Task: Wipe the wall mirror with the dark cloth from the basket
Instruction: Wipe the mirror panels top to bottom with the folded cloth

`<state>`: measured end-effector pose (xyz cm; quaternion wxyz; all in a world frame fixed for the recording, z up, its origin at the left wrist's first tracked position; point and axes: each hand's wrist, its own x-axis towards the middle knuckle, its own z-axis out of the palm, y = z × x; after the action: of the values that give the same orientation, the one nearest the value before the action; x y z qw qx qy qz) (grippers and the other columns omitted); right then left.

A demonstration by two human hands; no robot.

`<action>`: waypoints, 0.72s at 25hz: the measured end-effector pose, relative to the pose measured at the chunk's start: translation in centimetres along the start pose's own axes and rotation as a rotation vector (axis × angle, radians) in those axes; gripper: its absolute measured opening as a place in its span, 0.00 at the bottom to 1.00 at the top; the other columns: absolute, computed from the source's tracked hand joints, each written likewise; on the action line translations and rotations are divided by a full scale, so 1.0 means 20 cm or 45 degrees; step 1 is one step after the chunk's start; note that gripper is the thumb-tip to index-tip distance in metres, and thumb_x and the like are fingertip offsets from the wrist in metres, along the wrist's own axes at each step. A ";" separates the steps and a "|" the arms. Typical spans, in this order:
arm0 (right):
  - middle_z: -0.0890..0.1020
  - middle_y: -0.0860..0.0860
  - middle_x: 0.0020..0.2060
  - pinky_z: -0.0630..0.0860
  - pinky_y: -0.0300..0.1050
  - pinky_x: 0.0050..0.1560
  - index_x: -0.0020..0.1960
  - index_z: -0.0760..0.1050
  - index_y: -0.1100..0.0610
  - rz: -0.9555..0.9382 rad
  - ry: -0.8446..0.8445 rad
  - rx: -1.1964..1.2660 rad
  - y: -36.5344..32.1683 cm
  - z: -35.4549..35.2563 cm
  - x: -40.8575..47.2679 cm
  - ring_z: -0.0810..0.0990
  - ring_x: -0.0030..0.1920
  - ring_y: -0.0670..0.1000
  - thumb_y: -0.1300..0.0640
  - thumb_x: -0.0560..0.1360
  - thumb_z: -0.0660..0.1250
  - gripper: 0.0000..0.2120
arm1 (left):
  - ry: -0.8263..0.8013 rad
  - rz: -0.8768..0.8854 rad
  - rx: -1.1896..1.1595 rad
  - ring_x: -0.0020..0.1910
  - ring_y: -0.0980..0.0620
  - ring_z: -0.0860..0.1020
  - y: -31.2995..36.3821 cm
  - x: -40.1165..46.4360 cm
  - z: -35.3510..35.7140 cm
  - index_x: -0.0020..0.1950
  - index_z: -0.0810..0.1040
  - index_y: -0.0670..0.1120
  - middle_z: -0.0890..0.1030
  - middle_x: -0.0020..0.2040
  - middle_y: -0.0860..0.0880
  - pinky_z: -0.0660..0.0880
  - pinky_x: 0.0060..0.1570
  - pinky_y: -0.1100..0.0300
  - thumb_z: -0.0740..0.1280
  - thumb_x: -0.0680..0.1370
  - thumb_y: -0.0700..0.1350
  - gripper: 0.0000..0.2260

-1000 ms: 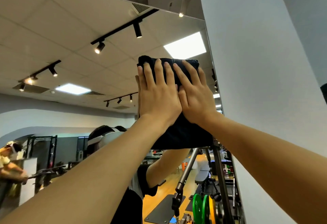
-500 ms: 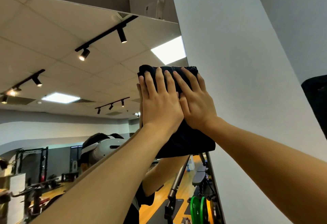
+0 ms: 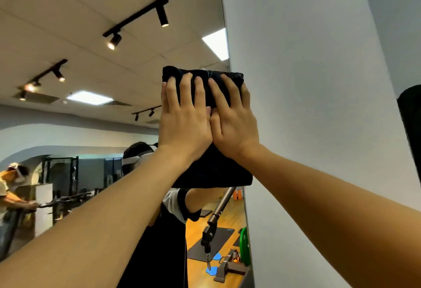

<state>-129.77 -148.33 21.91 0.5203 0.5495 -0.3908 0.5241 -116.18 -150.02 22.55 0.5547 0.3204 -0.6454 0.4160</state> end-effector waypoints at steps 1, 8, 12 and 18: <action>0.68 0.63 0.75 0.69 0.68 0.71 0.78 0.67 0.60 -0.029 0.002 -0.003 -0.01 -0.01 -0.06 0.56 0.76 0.61 0.52 0.80 0.56 0.28 | -0.005 -0.019 -0.012 0.75 0.34 0.58 0.02 -0.06 0.00 0.79 0.59 0.39 0.62 0.77 0.37 0.65 0.72 0.37 0.53 0.83 0.53 0.28; 0.63 0.62 0.79 0.56 0.67 0.78 0.80 0.63 0.60 -0.086 -0.166 -0.038 -0.07 -0.08 -0.41 0.57 0.80 0.63 0.51 0.81 0.55 0.29 | -0.153 0.005 0.061 0.77 0.33 0.58 0.07 -0.44 -0.04 0.80 0.59 0.39 0.62 0.78 0.36 0.62 0.75 0.38 0.51 0.84 0.53 0.28; 0.55 0.58 0.82 0.52 0.67 0.79 0.83 0.56 0.53 0.048 -0.323 -0.100 -0.17 -0.08 -0.47 0.50 0.82 0.66 0.46 0.82 0.49 0.31 | -0.186 0.053 0.152 0.76 0.34 0.61 0.01 -0.49 -0.08 0.79 0.60 0.38 0.64 0.77 0.36 0.60 0.76 0.37 0.50 0.83 0.53 0.28; 0.53 0.57 0.83 0.50 0.68 0.79 0.84 0.53 0.51 0.081 -0.374 -0.095 -0.42 -0.01 -0.44 0.48 0.82 0.68 0.44 0.81 0.46 0.32 | -0.206 0.037 0.177 0.77 0.38 0.61 -0.21 -0.55 -0.17 0.80 0.60 0.41 0.63 0.78 0.39 0.48 0.79 0.41 0.50 0.82 0.52 0.29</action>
<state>-122.85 -147.92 11.80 0.4606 0.5878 -0.4993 0.4394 -109.01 -149.36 12.58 0.4711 0.3813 -0.6622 0.4406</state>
